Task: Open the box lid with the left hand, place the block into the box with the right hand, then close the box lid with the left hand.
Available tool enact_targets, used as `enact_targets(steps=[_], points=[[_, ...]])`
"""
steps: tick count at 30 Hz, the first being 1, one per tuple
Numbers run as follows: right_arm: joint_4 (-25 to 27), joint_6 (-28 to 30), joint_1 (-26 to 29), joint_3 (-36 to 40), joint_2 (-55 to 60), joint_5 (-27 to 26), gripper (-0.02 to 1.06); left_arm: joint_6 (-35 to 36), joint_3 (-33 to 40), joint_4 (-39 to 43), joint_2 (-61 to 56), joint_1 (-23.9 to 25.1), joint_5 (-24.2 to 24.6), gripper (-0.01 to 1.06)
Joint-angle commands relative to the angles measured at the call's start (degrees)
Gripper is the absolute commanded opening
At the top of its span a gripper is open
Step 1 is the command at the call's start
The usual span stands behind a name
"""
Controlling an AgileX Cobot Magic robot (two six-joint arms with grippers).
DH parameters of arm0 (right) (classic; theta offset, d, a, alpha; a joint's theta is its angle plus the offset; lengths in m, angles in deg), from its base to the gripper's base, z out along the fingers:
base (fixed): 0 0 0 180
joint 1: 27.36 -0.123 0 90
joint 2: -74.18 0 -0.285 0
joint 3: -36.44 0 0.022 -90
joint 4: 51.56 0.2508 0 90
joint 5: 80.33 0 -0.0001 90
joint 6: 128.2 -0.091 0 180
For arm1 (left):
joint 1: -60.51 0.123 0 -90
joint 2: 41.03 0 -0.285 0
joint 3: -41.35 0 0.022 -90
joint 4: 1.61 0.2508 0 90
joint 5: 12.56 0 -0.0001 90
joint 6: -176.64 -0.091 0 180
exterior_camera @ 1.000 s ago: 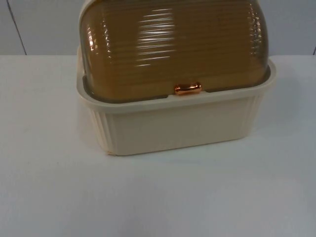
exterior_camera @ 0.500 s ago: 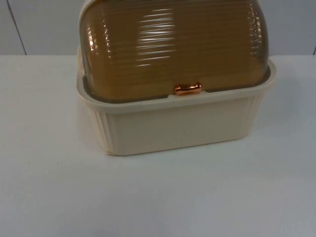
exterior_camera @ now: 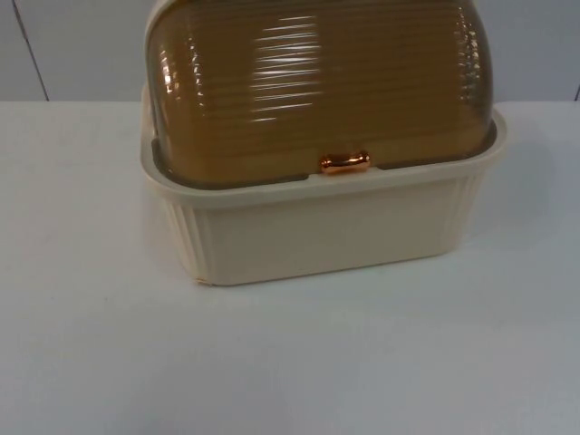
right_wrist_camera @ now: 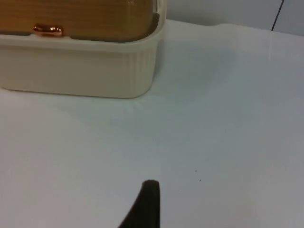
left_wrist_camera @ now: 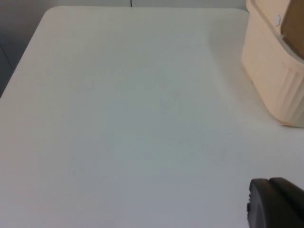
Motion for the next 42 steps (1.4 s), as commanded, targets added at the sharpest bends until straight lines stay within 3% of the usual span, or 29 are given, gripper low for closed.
enact_targets(steps=[1, 5, 7, 8, 9, 10, 11, 12, 13, 15, 30, 42], points=[[-0.4, -0.6, -0.3, 0.3, -0.2, 0.0, 0.82, 0.5, 0.3, 0.4, -0.2, 0.1, -0.7, 0.0], [-0.4, -0.6, -0.3, 0.3, -0.2, 0.0, 0.82, 0.5, 0.3, 0.4, -0.2, 0.1, -0.7, 0.01], [-0.4, -0.6, -0.3, 0.3, -0.2, 0.0, 0.82, 0.4, 0.3, 0.3, -0.2, 0.1, -0.7, 0.14], [-0.4, -0.6, -0.3, 0.3, -0.2, 0.0, 0.82, 0.4, 0.3, 0.3, -0.2, 0.1, -0.7, 0.29], [-0.4, -0.6, -0.3, 0.3, -0.2, 0.0, 0.82, 0.4, 0.3, 0.3, -0.2, 0.1, -0.7, 0.29], [-0.4, -0.6, -0.3, 0.3, -0.2, 0.0, 0.83, 0.5, 0.3, 0.3, -0.2, 0.1, -0.7, 0.44], [-0.4, -0.6, -0.3, 0.3, -0.2, 0.0, 0.87, 0.5, 0.3, 0.4, -0.2, 0.1, -0.7, 0.76], [-0.4, -0.6, -0.3, 0.3, -0.2, 0.0, 0.93, 0.5, 0.3, 0.4, -0.2, 0.1, -0.7, 0.98], [-0.5, -0.6, -0.3, 0.3, -0.2, 0.0, 1.01, 0.7, 0.3, 0.4, -0.2, 0.1, -0.7, 1.05], [-0.5, -0.6, -0.3, 0.3, -0.2, 0.0, 1.05, 0.7, 0.3, 0.4, -0.2, 0.1, -0.7, 1.05], [-1.3, -1.6, -0.3, 0.3, -0.2, 0.0, 1.05, 0.7, 0.3, 0.4, -0.2, 0.1, -0.7, 1.05], [-5.1, -8.0, -0.3, 0.3, -0.2, -0.2, 1.05, 0.7, 0.3, 0.2, -0.2, 0.1, -0.8, 1.05]])
